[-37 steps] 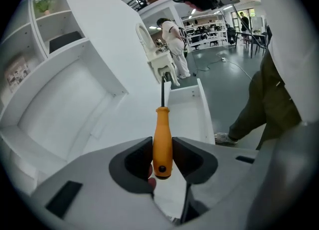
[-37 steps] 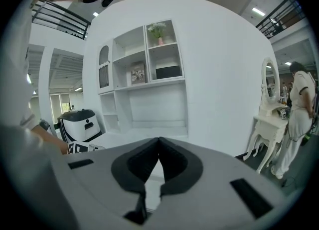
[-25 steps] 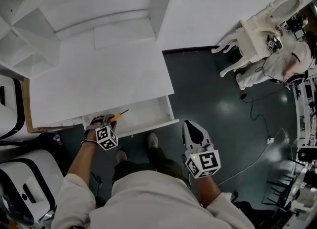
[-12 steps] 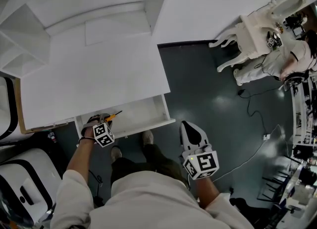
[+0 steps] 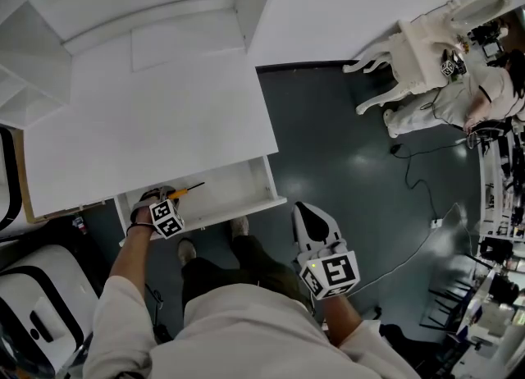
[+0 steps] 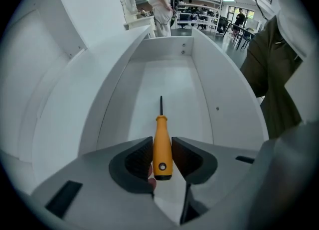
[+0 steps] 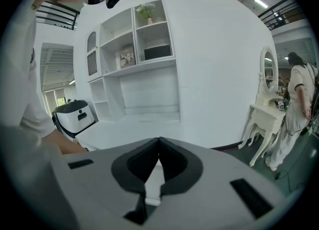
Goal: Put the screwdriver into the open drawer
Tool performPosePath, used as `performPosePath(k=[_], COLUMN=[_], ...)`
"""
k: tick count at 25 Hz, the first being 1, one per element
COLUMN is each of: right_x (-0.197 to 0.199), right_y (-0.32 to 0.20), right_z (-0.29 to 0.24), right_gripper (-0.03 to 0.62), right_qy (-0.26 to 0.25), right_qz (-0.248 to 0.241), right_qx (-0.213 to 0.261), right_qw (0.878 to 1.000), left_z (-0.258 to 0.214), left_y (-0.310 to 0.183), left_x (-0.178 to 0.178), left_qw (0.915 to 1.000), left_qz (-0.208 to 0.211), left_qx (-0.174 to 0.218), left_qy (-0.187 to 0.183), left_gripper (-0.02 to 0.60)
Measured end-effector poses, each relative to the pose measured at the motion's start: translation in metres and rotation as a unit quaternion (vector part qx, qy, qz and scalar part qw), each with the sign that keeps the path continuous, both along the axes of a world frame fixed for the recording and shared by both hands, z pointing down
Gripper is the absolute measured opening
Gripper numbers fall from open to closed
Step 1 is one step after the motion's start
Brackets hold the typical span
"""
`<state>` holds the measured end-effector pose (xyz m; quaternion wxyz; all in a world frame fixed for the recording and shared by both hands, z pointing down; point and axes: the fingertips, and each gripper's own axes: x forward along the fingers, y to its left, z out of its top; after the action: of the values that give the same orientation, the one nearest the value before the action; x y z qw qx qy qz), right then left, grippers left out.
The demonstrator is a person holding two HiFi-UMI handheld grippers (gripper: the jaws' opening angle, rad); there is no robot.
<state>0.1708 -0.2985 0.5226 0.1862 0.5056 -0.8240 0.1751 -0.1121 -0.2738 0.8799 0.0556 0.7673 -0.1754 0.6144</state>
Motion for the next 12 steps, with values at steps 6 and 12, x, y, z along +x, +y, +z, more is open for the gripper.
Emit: performPosePath(k=[6, 12], right_x=[-0.012, -0.028], right_y=[-0.004, -0.011], right_z=[0.008, 0.012], right_gripper=[0.004, 0.005], right_qy=[0.001, 0.000], right_qz=[-0.019, -0.042], right_qx=[-0.009, -0.012], right_qw=[1.000, 0.999], left_z=[0.014, 0.019], left_y=[0.001, 0.001], left_x=[0.000, 0.001], left_qw=[0.9998, 0.9995], left_qz=[-0.006, -0.012], left_qx=[-0.018, -0.027], left_qy=[0.001, 0.002], left_gripper=[0.120, 0.121])
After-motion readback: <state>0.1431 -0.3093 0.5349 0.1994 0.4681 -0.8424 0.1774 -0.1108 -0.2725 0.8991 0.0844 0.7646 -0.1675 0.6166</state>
